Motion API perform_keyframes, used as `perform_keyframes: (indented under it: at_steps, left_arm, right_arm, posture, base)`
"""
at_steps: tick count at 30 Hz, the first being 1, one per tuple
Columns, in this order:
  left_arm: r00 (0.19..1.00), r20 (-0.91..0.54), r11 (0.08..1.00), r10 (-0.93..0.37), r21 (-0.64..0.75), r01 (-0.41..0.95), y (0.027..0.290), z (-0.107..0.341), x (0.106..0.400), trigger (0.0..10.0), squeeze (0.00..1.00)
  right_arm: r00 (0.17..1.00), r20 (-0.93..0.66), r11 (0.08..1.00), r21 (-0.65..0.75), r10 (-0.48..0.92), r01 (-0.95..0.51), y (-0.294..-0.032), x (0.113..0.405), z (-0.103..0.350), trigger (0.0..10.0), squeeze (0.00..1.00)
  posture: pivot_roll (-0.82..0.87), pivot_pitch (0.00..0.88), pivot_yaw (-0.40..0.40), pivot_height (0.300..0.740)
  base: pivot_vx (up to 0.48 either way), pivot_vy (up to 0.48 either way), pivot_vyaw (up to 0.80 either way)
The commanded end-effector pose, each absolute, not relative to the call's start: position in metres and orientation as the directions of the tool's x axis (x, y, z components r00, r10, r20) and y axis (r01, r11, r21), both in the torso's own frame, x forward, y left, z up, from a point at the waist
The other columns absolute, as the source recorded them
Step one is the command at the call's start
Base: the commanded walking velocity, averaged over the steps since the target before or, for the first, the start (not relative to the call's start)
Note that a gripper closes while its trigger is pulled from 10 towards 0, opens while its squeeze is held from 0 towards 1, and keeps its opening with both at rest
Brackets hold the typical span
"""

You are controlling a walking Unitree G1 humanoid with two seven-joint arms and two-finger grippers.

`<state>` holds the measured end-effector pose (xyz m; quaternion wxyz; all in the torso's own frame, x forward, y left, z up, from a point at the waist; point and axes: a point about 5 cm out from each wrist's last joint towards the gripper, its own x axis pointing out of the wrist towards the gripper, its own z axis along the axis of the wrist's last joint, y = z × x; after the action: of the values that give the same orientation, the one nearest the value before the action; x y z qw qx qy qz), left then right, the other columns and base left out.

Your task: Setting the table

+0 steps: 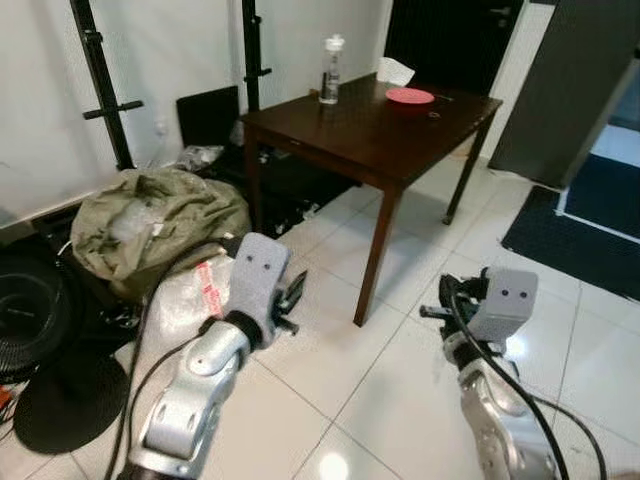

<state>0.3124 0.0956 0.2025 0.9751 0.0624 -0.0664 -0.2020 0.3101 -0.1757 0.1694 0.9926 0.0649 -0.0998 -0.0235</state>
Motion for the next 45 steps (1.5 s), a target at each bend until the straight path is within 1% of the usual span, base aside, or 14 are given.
perform_keyframes:
  at_steps: [1, 6, 12, 25, 33, 45]
  left_arm:
    - [0.907, 0.086, 0.905, -0.413, 0.150, 0.398, 0.0920, 0.1981, 0.3115, 10.0, 0.00]
    - [0.908, 0.084, 0.906, -0.411, 0.150, 0.396, 0.0924, 0.1973, 0.3115, 10.0, 0.00]
    - [0.909, 0.084, 0.906, -0.409, 0.151, 0.395, 0.0928, 0.1971, 0.3114, 10.0, 0.00]
    - [0.908, 0.082, 0.905, -0.411, 0.152, 0.396, 0.0926, 0.1965, 0.3118, 10.0, 0.00]
    - [0.909, 0.079, 0.906, -0.409, 0.152, 0.394, 0.0927, 0.1959, 0.3115, 10.0, 0.00]
    - [0.911, 0.073, 0.907, -0.405, 0.155, 0.390, 0.0945, 0.1946, 0.3115, 10.0, 0.00]
  right_arm:
    - [0.981, 0.182, 0.990, 0.136, -0.072, 0.047, -0.1786, 0.3095, 0.1669, 10.0, 0.00]
    - [0.981, 0.181, 0.990, 0.136, -0.071, 0.046, -0.1785, 0.3096, 0.1670, 10.0, 0.00]
    - [0.981, 0.182, 0.990, 0.136, -0.070, 0.045, -0.1780, 0.3098, 0.1672, 10.0, 0.00]
    - [0.980, 0.184, 0.990, 0.136, -0.070, 0.045, -0.1777, 0.3102, 0.1680, 10.0, 0.00]
    - [0.980, 0.186, 0.990, 0.134, -0.066, 0.041, -0.1768, 0.3104, 0.1682, 10.0, 0.00]
    - [0.979, 0.196, 0.992, 0.122, -0.055, 0.031, -0.1741, 0.3098, 0.1686, 10.0, 0.00]
  posture:
    - [0.06, 0.046, 0.027, 0.740]
    - [0.06, 0.047, 0.025, 0.740]
    - [0.06, 0.047, 0.025, 0.740]
    - [0.06, 0.049, 0.027, 0.740]
    - [0.06, 0.051, 0.026, 0.740]
    - [0.07, 0.060, 0.026, 0.740]
  base:
    - [0.000, 0.000, 0.00]
    - [0.000, 0.000, 0.00]
    - [0.000, 0.000, -0.80]
    - [0.000, 0.000, 0.00]
    - [0.000, 0.000, -0.80]
    - [0.000, 0.000, 0.00]
